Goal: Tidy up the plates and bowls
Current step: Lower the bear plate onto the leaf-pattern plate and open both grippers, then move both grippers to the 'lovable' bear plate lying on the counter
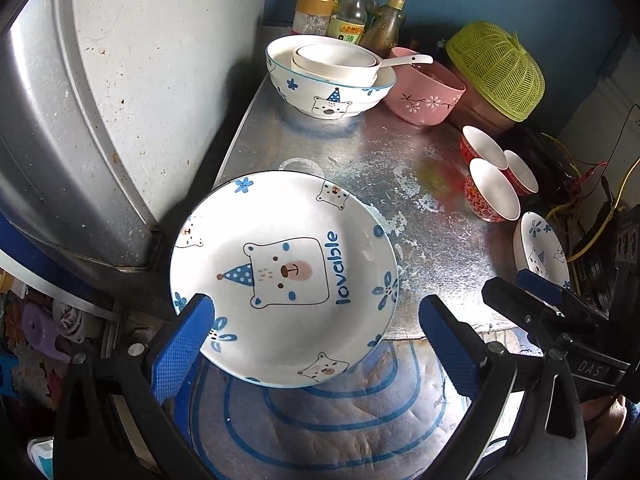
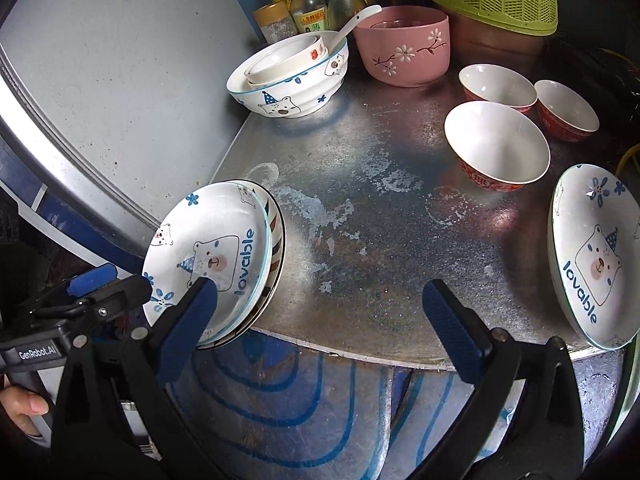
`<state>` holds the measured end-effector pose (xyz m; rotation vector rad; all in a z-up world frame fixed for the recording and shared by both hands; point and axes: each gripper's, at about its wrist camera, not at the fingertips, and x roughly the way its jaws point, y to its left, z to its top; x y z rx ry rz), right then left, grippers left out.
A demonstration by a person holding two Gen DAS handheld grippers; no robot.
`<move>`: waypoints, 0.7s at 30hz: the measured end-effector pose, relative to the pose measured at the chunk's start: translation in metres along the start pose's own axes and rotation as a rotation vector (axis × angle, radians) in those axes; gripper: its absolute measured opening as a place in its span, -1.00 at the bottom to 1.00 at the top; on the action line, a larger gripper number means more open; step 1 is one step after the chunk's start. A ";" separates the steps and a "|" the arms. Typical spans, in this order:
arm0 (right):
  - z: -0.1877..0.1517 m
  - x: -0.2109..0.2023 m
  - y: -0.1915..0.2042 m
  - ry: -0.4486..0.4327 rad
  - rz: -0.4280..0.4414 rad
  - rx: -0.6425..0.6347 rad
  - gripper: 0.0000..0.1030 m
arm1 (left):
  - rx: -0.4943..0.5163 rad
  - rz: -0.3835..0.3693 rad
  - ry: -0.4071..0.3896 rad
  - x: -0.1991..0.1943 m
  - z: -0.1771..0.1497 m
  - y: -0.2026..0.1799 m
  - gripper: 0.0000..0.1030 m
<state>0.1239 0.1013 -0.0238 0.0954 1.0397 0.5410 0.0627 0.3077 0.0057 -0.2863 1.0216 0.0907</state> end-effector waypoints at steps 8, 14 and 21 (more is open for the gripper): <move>-0.028 -0.044 -0.052 -0.027 -0.054 0.090 1.00 | 0.082 -0.065 0.019 0.002 -0.012 -0.064 0.99; -0.051 -0.079 -0.098 -0.054 -0.104 0.169 1.00 | 0.147 -0.116 0.044 0.006 -0.024 -0.117 0.99; -0.076 -0.117 -0.148 -0.092 -0.149 0.272 1.00 | 0.226 -0.146 0.052 0.005 -0.040 -0.172 0.99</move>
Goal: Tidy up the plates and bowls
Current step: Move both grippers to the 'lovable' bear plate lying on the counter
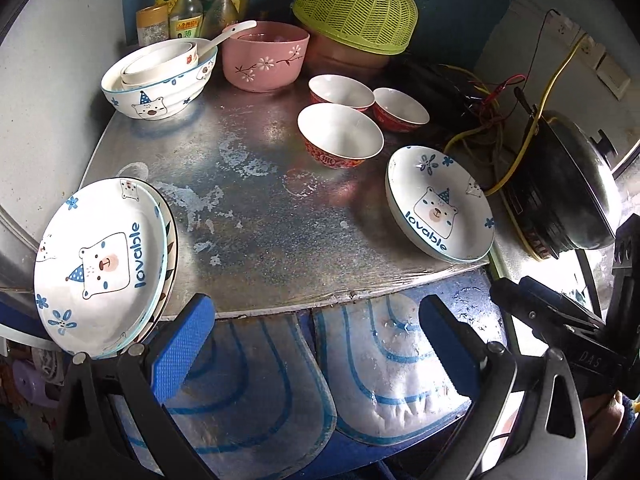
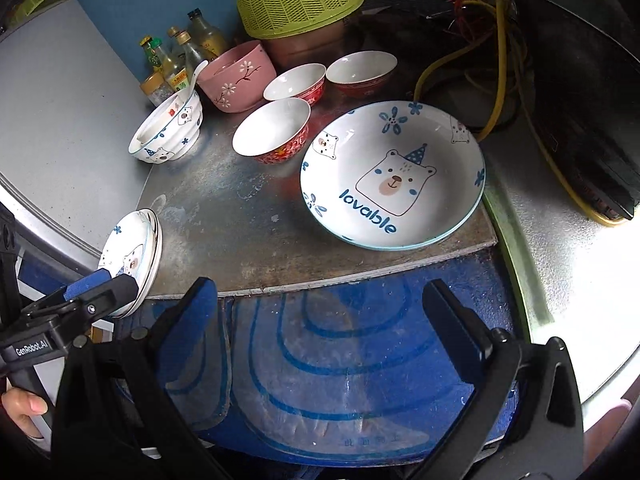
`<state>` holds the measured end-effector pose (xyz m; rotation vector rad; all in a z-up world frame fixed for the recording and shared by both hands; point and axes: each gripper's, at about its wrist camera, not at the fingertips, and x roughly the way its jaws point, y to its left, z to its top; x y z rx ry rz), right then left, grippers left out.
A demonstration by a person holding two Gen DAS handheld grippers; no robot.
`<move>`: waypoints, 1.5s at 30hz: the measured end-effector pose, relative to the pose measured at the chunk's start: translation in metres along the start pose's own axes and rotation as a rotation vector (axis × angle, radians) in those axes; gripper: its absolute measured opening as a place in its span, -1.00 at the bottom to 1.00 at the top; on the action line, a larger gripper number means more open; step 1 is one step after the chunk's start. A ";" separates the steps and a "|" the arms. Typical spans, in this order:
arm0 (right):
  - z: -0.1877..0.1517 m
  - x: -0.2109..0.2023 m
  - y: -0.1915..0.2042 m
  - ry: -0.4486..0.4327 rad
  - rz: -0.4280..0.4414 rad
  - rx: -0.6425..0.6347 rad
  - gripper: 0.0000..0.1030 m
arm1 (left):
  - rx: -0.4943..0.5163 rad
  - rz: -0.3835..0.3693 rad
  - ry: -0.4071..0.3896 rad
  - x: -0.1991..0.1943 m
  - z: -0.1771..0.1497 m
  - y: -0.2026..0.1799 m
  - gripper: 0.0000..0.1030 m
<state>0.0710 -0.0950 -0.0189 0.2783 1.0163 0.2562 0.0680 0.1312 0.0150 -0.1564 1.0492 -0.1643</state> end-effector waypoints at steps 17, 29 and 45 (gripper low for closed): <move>-0.016 -0.041 -0.087 -0.039 -0.006 0.106 1.00 | 0.093 0.000 0.059 0.018 -0.021 -0.090 0.99; -0.026 -0.039 -0.111 -0.015 -0.010 0.139 1.00 | 0.104 0.003 0.110 0.035 -0.033 -0.102 0.99; 0.025 -0.001 -0.111 -0.072 -0.026 0.207 0.79 | 0.039 -0.101 0.103 0.093 0.059 -0.067 0.99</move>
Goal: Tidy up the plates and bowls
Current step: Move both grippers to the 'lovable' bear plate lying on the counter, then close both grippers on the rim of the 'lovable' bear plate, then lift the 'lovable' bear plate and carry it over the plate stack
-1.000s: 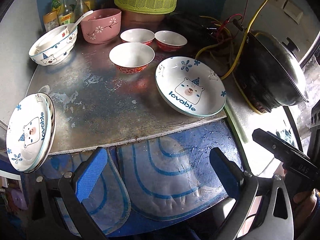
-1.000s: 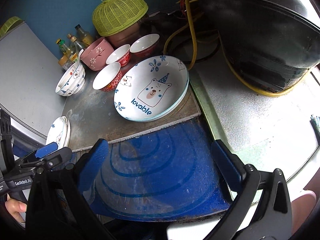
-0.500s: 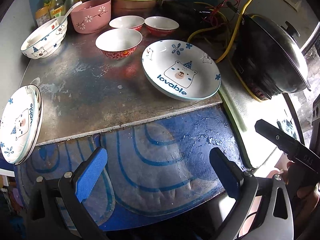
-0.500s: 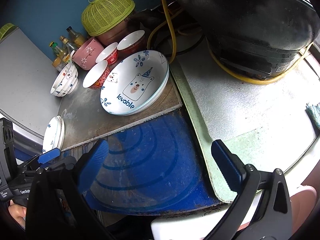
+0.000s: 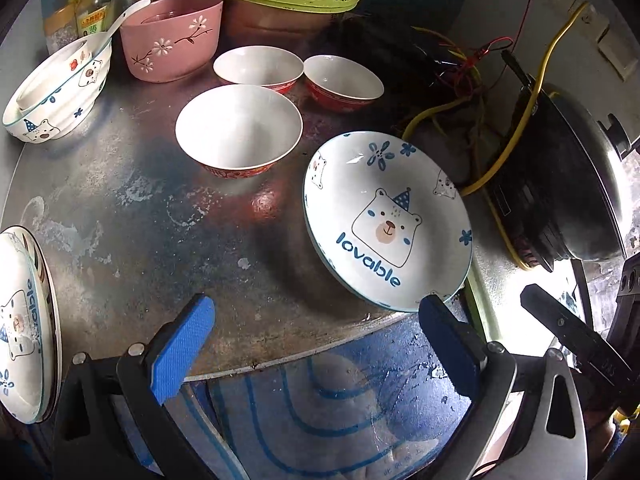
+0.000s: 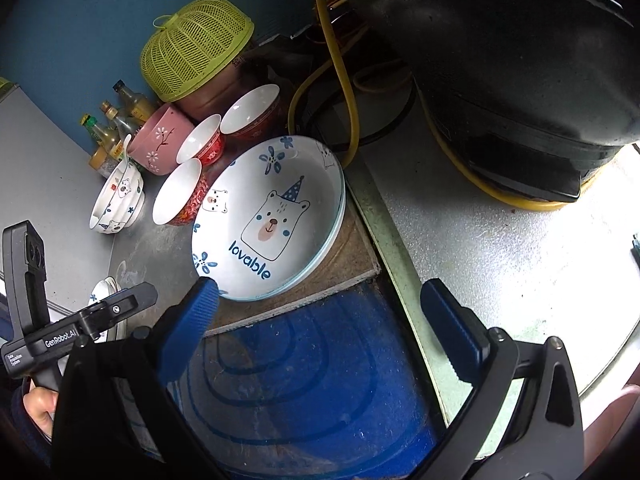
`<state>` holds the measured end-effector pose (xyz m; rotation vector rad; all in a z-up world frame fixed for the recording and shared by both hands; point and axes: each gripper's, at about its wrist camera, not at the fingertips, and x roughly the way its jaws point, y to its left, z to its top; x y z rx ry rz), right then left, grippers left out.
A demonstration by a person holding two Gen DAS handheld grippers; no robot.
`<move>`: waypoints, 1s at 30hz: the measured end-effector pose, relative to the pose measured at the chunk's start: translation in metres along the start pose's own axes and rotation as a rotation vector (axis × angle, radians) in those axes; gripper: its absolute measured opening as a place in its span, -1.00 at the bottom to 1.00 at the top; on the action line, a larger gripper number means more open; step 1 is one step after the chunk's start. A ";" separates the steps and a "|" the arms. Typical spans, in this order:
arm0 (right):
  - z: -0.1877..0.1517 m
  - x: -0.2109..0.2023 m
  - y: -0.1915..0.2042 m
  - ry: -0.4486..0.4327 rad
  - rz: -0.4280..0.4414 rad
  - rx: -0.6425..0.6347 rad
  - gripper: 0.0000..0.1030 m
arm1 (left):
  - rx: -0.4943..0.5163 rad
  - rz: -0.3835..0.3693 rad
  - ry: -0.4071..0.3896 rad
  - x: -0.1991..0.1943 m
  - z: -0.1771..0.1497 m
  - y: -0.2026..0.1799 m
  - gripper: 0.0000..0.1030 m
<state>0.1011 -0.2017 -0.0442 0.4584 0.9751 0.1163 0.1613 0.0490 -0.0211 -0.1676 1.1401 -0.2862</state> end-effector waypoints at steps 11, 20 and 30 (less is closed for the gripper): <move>0.039 0.070 -0.004 -0.009 -0.086 0.029 -0.17 | -0.109 -0.049 0.058 0.064 0.038 0.017 0.64; 0.043 0.091 -0.016 -0.010 -0.106 0.055 -0.65 | -0.126 -0.047 0.046 0.089 0.050 0.016 -0.23; 0.042 0.092 -0.018 -0.013 -0.128 0.042 -0.80 | -0.117 -0.073 0.056 0.104 0.062 0.011 -0.69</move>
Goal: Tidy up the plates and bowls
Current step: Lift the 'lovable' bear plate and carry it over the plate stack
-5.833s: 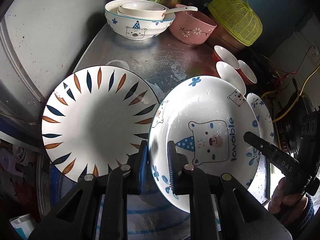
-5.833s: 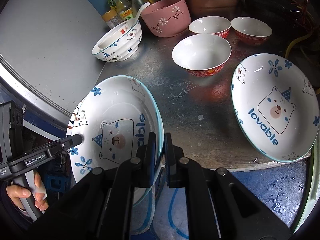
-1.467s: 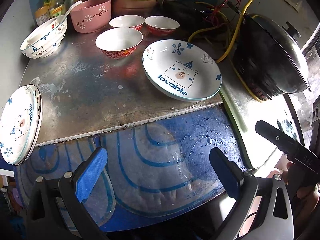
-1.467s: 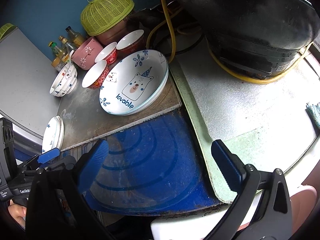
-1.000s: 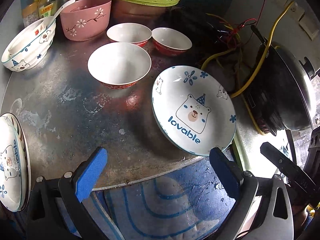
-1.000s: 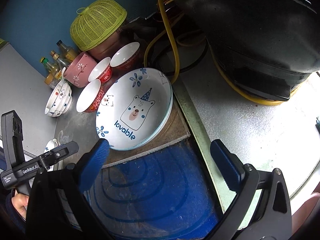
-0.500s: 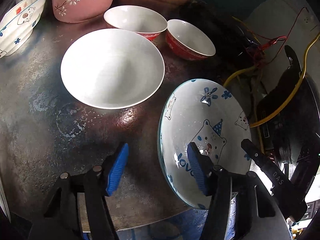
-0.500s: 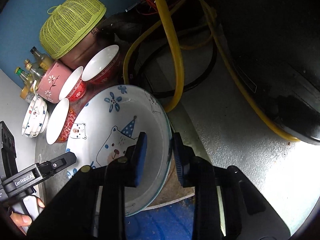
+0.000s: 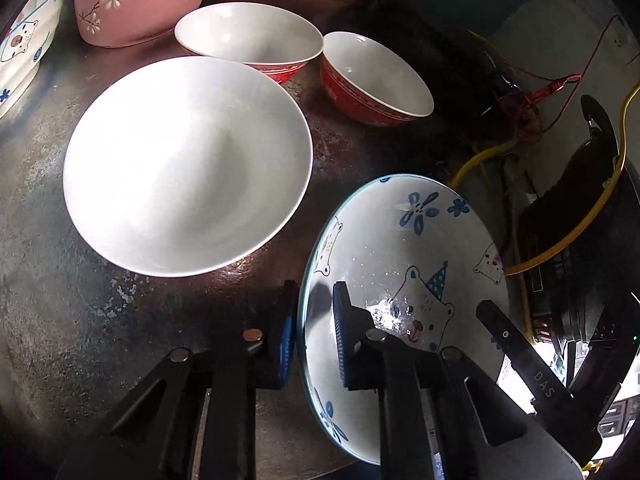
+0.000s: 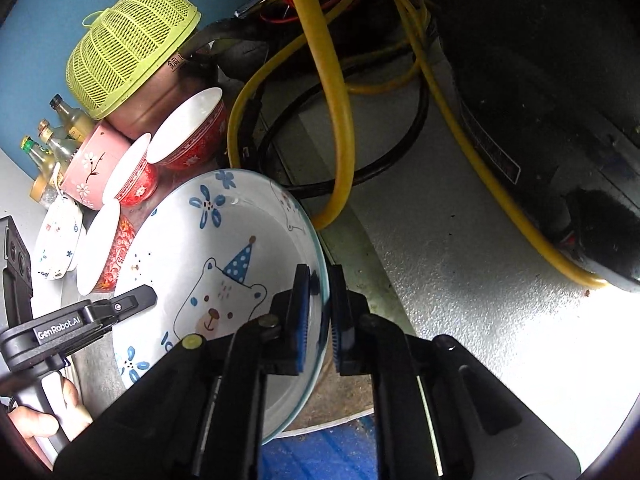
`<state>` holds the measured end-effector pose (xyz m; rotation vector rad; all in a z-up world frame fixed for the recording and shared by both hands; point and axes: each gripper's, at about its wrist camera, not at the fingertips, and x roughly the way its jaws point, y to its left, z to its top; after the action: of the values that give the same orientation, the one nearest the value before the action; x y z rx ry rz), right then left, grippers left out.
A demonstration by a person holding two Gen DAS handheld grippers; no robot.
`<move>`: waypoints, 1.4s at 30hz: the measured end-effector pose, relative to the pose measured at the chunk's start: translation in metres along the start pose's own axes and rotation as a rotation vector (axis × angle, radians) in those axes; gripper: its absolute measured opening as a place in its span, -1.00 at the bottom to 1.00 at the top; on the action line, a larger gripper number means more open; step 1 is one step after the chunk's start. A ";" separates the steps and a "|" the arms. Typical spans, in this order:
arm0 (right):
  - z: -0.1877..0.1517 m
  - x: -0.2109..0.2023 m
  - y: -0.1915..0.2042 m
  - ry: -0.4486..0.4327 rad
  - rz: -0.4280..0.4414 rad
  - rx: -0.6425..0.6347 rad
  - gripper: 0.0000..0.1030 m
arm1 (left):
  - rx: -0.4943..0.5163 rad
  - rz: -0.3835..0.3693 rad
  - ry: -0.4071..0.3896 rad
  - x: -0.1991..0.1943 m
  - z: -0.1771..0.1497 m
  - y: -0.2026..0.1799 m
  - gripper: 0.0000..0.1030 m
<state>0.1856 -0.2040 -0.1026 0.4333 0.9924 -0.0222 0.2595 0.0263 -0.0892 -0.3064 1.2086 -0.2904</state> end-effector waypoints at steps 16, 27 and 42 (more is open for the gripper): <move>-0.027 -0.029 0.013 0.006 0.041 -0.030 -0.80 | 0.034 0.052 -0.019 -0.030 -0.044 0.003 -0.69; -0.045 -0.065 0.020 -0.012 0.094 -0.084 -0.80 | 0.026 0.063 -0.077 -0.076 -0.082 0.002 -0.69; -0.070 -0.103 0.057 -0.004 0.196 -0.231 -0.80 | -0.089 0.143 -0.166 -0.143 -0.133 0.024 -0.69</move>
<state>0.0844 -0.1450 -0.0321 0.3167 0.9326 0.2659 0.0884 0.0921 -0.0177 -0.3140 1.0752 -0.0854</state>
